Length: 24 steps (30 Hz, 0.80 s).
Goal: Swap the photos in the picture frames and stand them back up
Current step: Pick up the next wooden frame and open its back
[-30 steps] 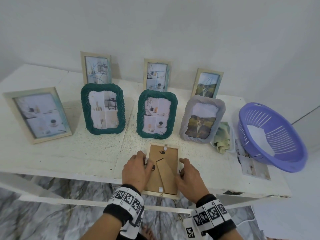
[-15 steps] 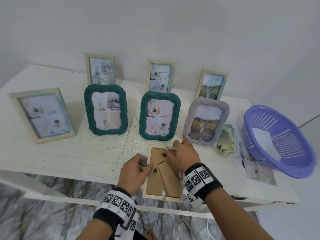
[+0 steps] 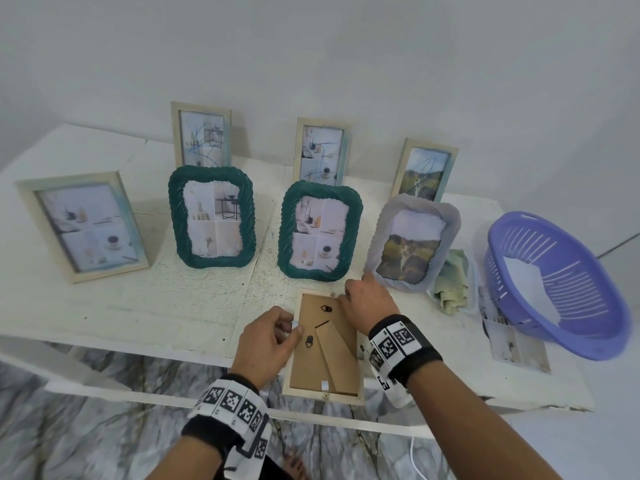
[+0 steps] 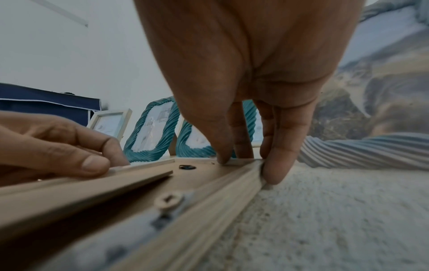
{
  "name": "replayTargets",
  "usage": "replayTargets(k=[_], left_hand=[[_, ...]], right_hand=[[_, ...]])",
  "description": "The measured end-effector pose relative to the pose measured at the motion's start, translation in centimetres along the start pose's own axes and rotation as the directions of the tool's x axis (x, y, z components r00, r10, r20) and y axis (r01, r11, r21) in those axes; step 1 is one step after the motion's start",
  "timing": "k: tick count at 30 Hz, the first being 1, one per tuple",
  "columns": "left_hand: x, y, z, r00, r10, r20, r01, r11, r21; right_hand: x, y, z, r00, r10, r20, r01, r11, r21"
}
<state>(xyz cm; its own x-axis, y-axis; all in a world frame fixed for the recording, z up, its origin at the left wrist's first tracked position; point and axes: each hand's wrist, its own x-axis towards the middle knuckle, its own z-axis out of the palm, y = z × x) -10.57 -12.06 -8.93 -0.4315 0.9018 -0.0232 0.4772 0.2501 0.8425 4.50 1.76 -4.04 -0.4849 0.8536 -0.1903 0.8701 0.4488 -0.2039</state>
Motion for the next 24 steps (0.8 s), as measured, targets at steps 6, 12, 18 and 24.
replayTargets(k=[6, 12, 18, 24], left_hand=[[0.0, -0.1, 0.0, 1.000, -0.017, 0.010, 0.017, 1.000, -0.026], [0.1, -0.4, 0.1, 0.997, -0.069, 0.021, 0.071, 0.992, -0.107], [0.3, -0.5, -0.1, 0.998, -0.053, 0.038, 0.056, 0.995, -0.086], [0.3, -0.5, -0.1, 0.998, -0.056, 0.039, 0.060, 0.993, -0.099]], right_hand=[[0.1, 0.4, 0.2, 1.000, -0.007, -0.010, 0.007, 1.000, 0.015], [-3.1, 0.6, 0.3, 0.993, -0.050, -0.108, 0.062, 0.991, 0.116], [-9.7, -0.6, 1.4, 0.949, -0.217, -0.228, 0.255, 0.954, 0.156], [-14.8, -2.0, 4.0, 0.943, -0.254, -0.216, 0.261, 0.965, 0.007]])
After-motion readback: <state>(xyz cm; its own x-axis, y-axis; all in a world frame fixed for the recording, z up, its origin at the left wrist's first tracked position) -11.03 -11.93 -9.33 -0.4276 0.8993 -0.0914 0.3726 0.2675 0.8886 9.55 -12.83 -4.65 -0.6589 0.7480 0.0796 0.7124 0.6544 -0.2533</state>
